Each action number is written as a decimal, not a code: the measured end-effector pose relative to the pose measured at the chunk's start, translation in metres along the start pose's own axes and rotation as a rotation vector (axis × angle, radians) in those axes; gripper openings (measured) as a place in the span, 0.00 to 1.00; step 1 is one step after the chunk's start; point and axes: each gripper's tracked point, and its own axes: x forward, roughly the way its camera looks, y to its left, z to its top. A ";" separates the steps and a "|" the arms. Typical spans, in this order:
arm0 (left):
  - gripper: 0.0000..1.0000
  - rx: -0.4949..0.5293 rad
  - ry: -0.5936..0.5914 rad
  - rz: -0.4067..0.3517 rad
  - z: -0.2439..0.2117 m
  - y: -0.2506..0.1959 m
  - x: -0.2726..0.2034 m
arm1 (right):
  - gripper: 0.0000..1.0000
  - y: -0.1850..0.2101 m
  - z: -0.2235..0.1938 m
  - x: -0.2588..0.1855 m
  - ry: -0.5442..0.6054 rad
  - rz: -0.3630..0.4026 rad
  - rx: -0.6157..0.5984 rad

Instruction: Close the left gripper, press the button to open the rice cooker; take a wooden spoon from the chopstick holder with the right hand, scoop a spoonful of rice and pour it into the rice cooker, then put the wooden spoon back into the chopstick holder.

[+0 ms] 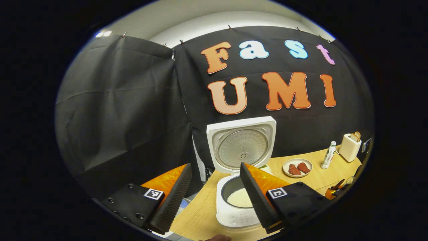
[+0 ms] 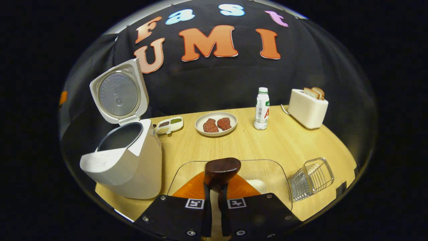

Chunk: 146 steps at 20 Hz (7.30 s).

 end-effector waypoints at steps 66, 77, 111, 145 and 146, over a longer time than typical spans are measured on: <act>0.98 -0.081 0.035 0.201 -0.047 0.097 0.001 | 0.11 0.178 0.187 0.037 0.217 0.689 0.916; 0.98 -0.106 0.113 0.251 -0.080 0.128 0.001 | 0.10 0.218 0.166 0.058 0.112 0.547 0.393; 0.95 -0.094 0.111 0.201 -0.084 0.095 0.000 | 0.11 0.285 0.222 -0.041 -0.449 0.649 -0.441; 0.99 0.038 0.066 -0.162 -0.010 -0.176 -0.016 | 0.11 -0.197 0.133 -0.049 -0.192 0.085 0.031; 0.99 0.039 0.066 -0.160 -0.008 -0.178 -0.017 | 0.11 -0.205 0.129 -0.049 -0.183 0.074 0.046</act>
